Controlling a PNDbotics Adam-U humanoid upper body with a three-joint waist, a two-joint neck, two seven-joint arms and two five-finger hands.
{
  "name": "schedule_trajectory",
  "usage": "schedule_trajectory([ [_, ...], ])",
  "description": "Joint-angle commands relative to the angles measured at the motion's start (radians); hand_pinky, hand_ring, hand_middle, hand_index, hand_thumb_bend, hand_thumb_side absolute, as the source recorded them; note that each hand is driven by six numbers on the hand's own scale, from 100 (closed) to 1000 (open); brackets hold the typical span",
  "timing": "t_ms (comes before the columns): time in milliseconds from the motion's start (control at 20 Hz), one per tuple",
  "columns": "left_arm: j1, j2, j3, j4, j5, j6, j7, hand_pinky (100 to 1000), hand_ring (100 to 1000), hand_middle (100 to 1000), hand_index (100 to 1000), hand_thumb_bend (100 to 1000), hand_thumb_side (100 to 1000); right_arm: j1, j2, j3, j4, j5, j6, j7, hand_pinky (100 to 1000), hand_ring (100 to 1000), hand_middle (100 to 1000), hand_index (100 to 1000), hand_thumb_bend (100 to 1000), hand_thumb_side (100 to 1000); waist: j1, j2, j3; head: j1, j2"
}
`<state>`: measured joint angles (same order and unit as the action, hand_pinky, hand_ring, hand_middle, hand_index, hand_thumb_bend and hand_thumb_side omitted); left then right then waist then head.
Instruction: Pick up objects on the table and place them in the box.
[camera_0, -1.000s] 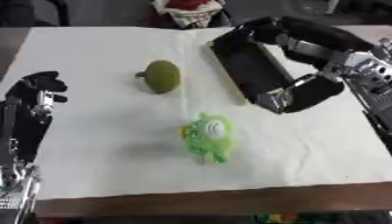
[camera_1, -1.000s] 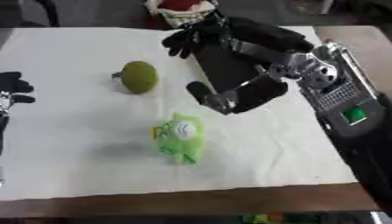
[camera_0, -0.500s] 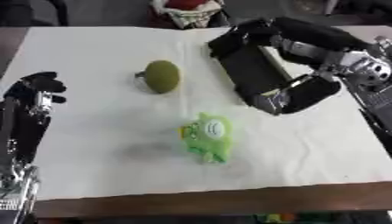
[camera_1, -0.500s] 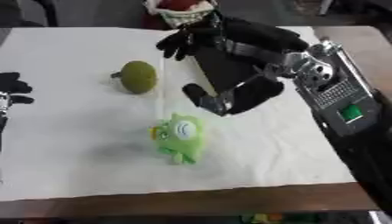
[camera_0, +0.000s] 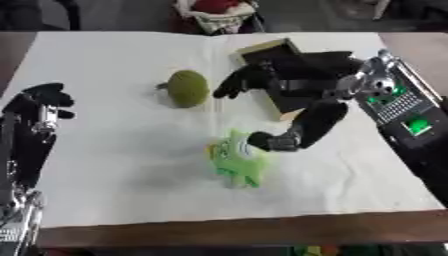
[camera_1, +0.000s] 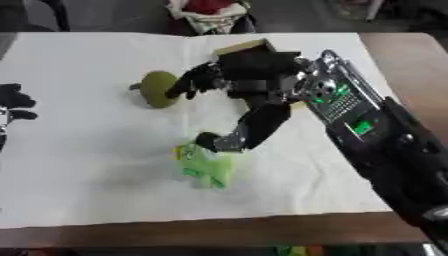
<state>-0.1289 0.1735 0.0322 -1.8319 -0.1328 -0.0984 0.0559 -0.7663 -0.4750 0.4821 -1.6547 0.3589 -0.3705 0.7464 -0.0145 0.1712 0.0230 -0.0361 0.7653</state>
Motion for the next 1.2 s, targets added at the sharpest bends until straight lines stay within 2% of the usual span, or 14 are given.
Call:
schedule_trajectory([
  [50,-0.006,0.012,-0.004,-0.01,-0.004,-0.002,-0.004,596,639,564,722,100,667,-0.026,0.003,0.01,0.045,0.043,-0.028,0.015,805,835,891,980,250,669,0.001,-0.017,0.002,-0.001,0.005],
  [350,-0.007,0.012,-0.004,-0.009,-0.003,-0.002,-0.004,596,639,564,722,100,666,-0.028,0.021,0.03,0.12,0.121,-0.075,0.013,834,888,919,986,282,696,0.0,-0.018,0.005,-0.002,0.005],
  [600,-0.007,0.012,-0.005,-0.008,-0.003,-0.003,-0.005,596,639,564,722,100,667,-0.025,0.029,0.036,0.154,0.149,-0.1,0.006,845,907,936,988,286,702,0.0,-0.018,0.005,-0.001,0.005],
  [650,-0.006,0.012,-0.004,-0.008,-0.003,-0.002,-0.005,596,639,564,722,100,667,-0.023,0.028,0.038,0.16,0.154,-0.101,0.007,867,947,968,993,295,723,0.0,-0.018,0.005,-0.001,0.005],
  [1200,-0.005,0.011,-0.003,-0.005,-0.007,-0.002,-0.005,596,638,563,722,100,670,-0.004,0.028,0.051,0.226,0.187,-0.124,0.02,871,950,964,992,279,750,-0.003,-0.013,0.003,0.0,0.005],
])
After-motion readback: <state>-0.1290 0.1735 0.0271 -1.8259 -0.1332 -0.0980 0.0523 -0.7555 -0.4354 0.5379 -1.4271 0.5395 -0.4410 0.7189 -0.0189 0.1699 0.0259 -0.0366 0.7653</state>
